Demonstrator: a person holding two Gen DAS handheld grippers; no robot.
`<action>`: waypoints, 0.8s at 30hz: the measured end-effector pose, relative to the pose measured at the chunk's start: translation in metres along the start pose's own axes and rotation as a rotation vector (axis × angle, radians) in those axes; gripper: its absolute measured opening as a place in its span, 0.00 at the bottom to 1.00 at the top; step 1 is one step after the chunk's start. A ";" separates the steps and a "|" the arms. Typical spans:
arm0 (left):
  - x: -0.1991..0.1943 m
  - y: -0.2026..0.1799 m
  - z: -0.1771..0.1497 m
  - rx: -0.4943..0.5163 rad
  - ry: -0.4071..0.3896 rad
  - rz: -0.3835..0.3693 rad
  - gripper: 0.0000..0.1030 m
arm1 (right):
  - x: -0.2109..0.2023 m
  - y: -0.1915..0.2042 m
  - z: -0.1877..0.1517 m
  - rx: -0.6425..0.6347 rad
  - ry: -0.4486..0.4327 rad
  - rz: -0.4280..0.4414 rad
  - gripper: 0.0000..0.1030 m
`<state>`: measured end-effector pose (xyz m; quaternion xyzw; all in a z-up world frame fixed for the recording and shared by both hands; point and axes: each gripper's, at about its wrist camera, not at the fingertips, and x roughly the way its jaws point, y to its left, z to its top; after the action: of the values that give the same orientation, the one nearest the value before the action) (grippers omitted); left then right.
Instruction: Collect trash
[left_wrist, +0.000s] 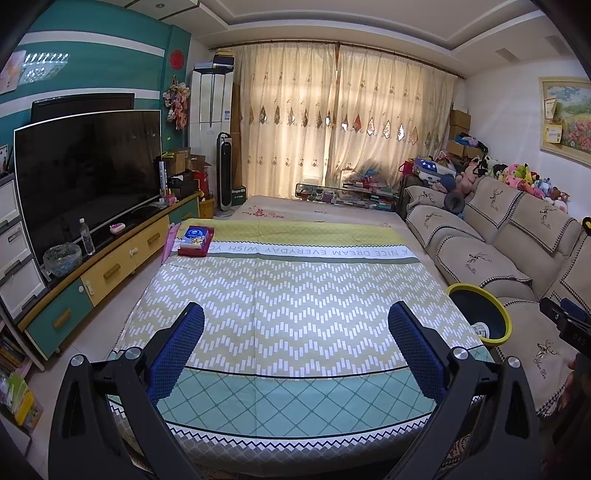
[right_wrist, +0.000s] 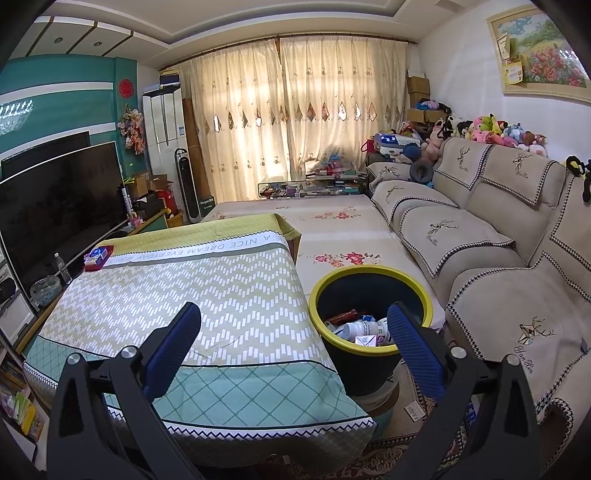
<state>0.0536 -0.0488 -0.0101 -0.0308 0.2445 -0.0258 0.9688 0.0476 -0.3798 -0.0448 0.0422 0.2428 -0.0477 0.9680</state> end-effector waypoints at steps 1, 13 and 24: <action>0.000 0.000 0.000 0.000 0.000 0.000 0.95 | 0.000 0.000 0.000 0.000 0.000 0.000 0.93; 0.003 -0.001 -0.003 0.002 0.007 -0.002 0.95 | 0.003 0.003 -0.001 -0.002 0.002 0.006 0.93; 0.004 -0.001 -0.004 0.002 0.008 -0.003 0.95 | 0.004 0.004 -0.001 -0.001 0.003 0.008 0.93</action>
<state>0.0555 -0.0507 -0.0155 -0.0303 0.2484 -0.0275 0.9678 0.0509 -0.3763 -0.0471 0.0426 0.2439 -0.0436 0.9679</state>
